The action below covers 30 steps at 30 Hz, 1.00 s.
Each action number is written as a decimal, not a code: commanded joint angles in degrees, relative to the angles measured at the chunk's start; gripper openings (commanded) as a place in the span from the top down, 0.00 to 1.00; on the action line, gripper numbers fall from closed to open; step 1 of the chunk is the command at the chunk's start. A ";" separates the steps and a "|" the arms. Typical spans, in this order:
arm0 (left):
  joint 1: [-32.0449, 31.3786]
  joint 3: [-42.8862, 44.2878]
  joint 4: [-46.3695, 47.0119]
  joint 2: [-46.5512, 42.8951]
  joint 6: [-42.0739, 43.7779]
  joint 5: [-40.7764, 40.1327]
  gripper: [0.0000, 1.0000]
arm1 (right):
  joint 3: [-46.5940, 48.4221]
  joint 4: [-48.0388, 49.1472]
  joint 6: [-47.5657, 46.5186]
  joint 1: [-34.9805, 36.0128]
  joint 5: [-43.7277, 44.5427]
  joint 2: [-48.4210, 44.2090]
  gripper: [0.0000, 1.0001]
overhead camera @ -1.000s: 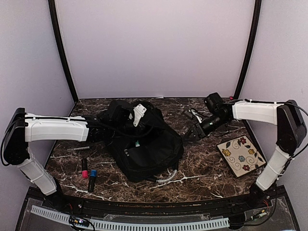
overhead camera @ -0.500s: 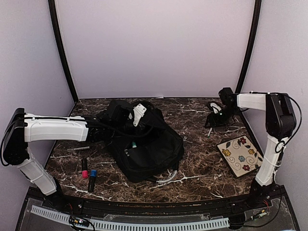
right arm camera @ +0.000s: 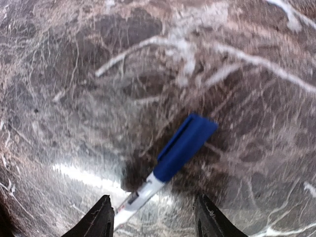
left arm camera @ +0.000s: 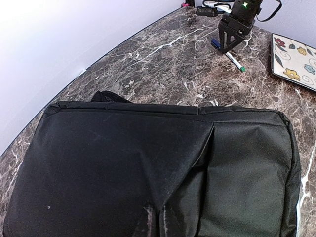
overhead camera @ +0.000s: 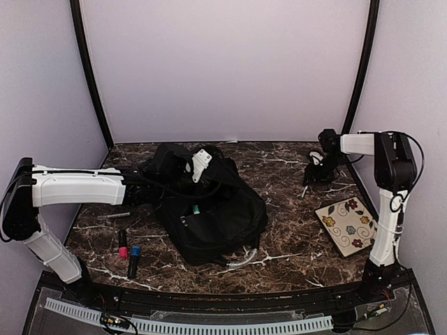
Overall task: Pack the student bag
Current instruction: Move the pen to the center of the board.
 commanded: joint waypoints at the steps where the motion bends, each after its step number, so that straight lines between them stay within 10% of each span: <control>1: -0.92 1.00 6.06 -4.65 -0.02 1.83 1.00 | 5.35 -0.37 -0.53 0.00 1.57 5.09 0.47; 16: -0.97 1.13 5.97 -4.21 -0.91 2.60 1.00 | -0.45 4.43 -10.14 9.84 3.09 2.47 0.72; 30: -0.99 0.62 6.59 -4.73 -0.73 2.42 1.00 | -7.90 2.43 -16.64 14.86 9.92 -5.65 0.66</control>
